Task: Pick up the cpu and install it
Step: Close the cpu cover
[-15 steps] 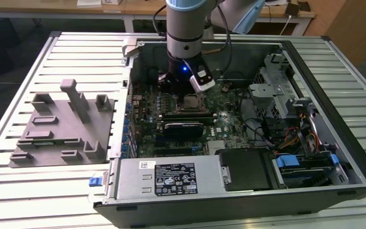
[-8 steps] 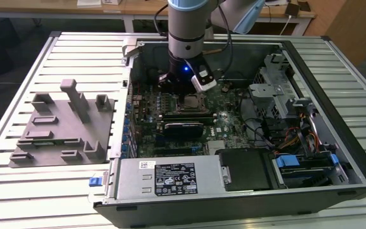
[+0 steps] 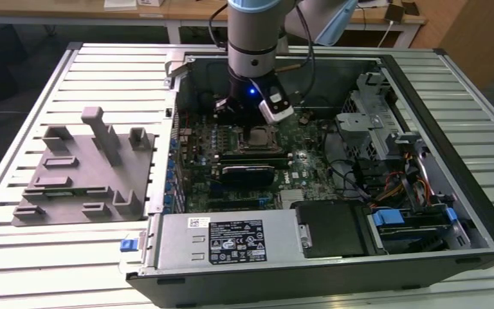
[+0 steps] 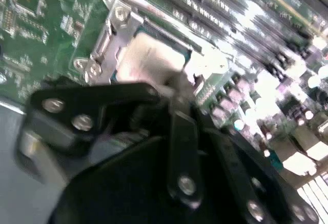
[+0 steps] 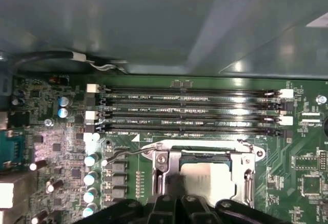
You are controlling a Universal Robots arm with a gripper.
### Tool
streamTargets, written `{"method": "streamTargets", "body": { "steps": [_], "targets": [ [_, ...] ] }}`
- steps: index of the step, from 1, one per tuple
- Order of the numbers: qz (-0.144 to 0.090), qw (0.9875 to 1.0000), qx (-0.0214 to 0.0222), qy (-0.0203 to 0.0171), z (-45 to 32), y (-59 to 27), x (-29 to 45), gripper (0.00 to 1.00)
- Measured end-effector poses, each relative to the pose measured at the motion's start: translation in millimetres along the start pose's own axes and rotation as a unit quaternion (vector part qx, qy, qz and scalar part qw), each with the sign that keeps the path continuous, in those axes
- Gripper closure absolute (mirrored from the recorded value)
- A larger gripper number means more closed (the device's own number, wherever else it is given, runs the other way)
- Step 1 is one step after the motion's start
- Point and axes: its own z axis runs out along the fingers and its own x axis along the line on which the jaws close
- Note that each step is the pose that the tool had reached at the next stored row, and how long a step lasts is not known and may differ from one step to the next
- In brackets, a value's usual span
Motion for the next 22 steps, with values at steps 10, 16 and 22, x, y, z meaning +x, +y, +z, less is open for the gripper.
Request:
{"method": "streamTargets", "body": {
  "steps": [10,16,22],
  "targets": [
    [0.0,1.0,0.0,-0.0007,-16.1,0.5,0.0,0.89],
    [0.0,1.0,-0.0001,-0.0016,-21.4,0.7,-0.1,0.89],
    [0.0,1.0,0.0,-0.0015,-21.4,0.6,-8.4,0.89]
  ]
}}
